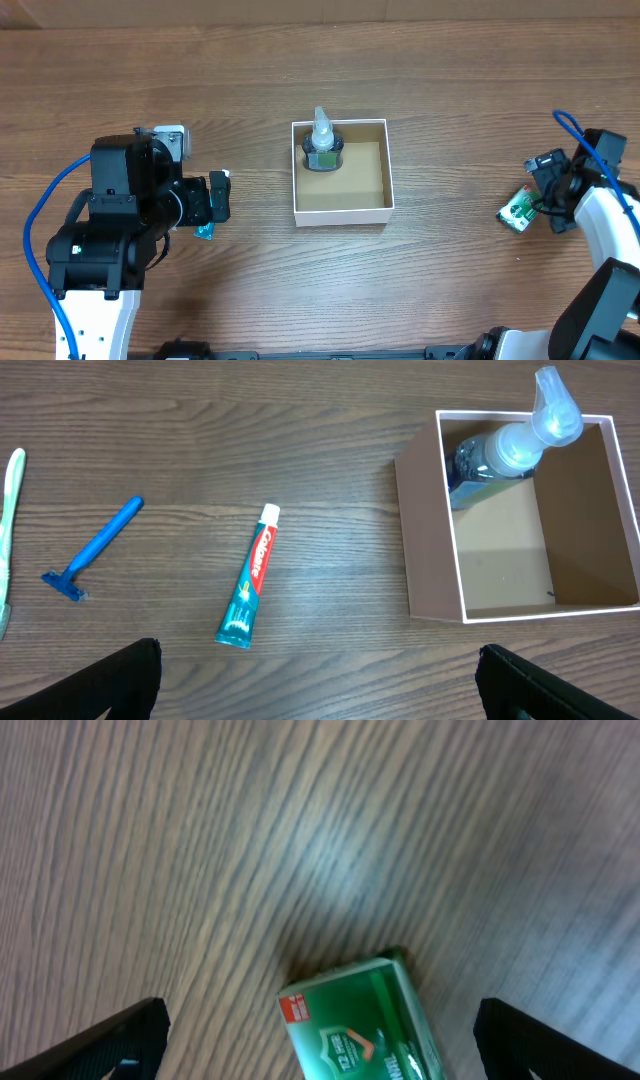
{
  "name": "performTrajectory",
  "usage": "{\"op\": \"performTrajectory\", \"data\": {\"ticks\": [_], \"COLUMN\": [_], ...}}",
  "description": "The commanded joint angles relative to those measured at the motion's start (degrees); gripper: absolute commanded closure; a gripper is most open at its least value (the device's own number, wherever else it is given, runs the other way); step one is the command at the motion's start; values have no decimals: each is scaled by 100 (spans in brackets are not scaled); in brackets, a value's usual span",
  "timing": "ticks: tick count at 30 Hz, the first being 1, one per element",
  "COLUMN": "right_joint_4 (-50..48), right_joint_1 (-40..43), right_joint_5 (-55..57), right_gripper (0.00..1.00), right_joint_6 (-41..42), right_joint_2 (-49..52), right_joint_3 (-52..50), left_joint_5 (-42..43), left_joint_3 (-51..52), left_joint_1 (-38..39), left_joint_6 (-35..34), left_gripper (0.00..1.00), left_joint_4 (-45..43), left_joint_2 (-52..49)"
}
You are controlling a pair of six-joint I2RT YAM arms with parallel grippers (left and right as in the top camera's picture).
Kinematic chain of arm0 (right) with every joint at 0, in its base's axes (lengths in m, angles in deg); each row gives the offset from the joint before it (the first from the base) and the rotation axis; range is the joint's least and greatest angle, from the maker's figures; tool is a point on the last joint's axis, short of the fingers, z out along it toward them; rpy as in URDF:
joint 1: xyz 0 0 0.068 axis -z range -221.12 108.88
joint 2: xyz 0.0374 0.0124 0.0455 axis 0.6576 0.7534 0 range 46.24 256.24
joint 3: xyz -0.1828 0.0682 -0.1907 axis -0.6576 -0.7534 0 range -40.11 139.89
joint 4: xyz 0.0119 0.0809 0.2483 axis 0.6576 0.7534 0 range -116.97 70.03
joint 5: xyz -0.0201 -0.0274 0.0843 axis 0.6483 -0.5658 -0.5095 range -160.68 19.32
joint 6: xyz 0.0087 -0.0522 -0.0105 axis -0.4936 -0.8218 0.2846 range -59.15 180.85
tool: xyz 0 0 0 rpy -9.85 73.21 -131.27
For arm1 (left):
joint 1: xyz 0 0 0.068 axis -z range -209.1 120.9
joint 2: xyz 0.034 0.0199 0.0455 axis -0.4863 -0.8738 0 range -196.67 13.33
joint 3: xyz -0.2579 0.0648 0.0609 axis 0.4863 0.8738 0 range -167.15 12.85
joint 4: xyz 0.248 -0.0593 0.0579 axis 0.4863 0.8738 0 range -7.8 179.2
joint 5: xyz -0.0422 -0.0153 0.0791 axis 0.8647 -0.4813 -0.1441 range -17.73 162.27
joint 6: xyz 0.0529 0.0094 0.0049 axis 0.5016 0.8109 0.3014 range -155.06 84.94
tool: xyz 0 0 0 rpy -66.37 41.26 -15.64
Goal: Pack container
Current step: 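Lower the right gripper onto the green packet and grasp it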
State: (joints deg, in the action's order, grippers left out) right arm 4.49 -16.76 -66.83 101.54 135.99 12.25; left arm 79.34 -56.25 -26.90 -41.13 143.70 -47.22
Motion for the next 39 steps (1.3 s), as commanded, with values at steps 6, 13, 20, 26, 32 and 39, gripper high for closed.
{"op": "performTrajectory", "data": {"ticks": [6, 13, 20, 26, 32, 39], "right_joint_4": [-625, -892, -894, -793, -599, -485], "right_joint_1": [-42, -63, -61, -61, -63, -61], "right_joint_5": [50, 50, 46, -146, -474, -640], "right_gripper": [0, 0, 0, 0, 0, 13], "right_joint_6": [0, 0, 0, 0, 4, 153], "right_joint_2": [7, 245, 719, 863, 863, 863], "right_joint_3": [-411, -592, -592, -592, -592, -592], "left_joint_5": [2, 4, 2, 2, 2, 2], "left_joint_3": [-133, -133, -133, -133, -133, -133], "left_joint_1": [-35, -35, -35, -35, -35, -35], "left_joint_6": [-90, -192, -190, -190, -190, -190], "left_gripper": [0, 0, 0, 0, 0, 0], "left_joint_4": [-24, -24, -22, -24, -26, -26], "left_joint_2": [-15, -15, -15, -15, -15, -15]}}
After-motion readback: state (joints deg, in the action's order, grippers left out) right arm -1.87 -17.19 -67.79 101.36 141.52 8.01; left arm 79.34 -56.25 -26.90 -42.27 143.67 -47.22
